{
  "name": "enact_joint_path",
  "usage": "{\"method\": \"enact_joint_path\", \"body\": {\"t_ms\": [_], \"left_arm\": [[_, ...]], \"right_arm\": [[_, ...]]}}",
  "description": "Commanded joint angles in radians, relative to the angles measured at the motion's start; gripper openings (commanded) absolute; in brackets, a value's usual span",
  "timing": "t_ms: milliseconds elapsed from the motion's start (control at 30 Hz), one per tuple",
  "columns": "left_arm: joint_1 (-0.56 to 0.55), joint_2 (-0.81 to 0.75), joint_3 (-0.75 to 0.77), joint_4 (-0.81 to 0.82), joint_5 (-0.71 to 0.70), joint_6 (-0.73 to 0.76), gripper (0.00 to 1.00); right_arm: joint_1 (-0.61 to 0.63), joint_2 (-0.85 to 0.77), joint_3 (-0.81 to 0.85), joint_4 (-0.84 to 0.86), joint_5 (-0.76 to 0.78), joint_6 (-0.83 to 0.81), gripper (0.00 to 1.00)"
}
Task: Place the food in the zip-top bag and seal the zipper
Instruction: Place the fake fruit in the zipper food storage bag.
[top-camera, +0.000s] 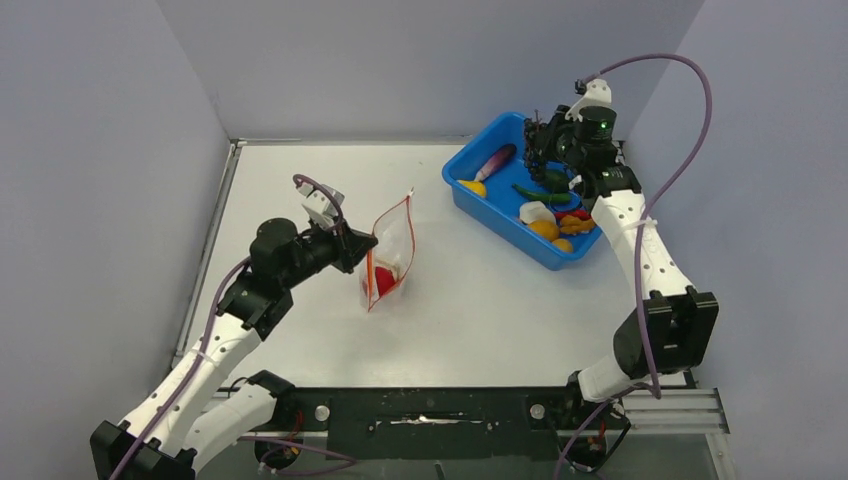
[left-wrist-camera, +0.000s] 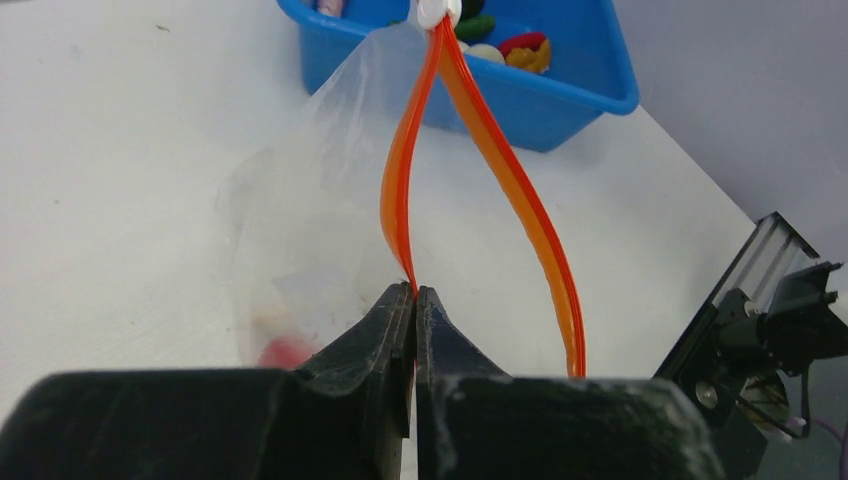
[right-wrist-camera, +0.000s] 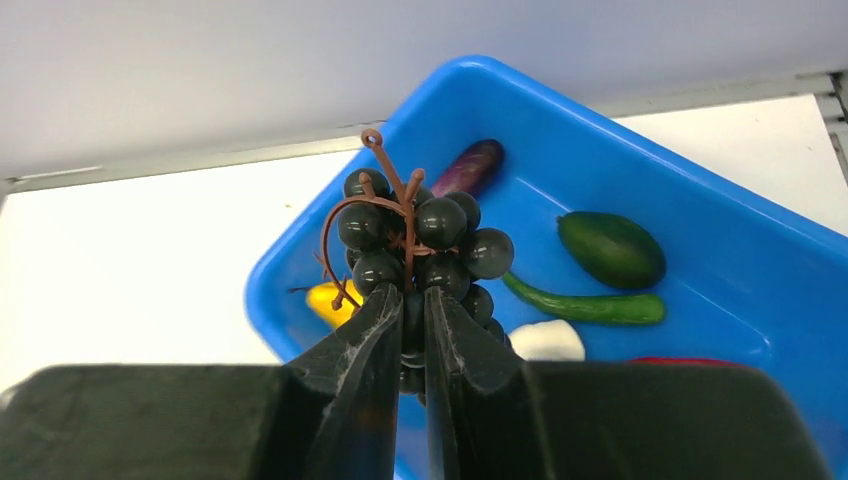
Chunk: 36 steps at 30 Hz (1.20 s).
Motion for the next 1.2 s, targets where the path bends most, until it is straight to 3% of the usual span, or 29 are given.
{"method": "enact_joint_path", "body": {"t_ms": [0, 233, 600, 1167], "left_arm": [[0.003, 0.013, 0.134, 0.005, -0.101, 0.069, 0.00], [0.003, 0.031, 0.171, -0.037, -0.256, 0.096, 0.00], [0.003, 0.047, 0.078, 0.089, -0.121, -0.099, 0.00], [0.003, 0.057, 0.078, 0.116, -0.018, -0.335, 0.00]], "right_arm": [[0.063, -0.147, -0.026, 0.020, -0.042, 0.001, 0.06], [0.191, -0.303, -0.140, 0.027, -0.076, 0.063, 0.06], [0.419, -0.441, -0.239, 0.105, -0.080, 0.163, 0.06], [0.666, -0.426, -0.262, 0.383, 0.003, 0.273, 0.05]]}}
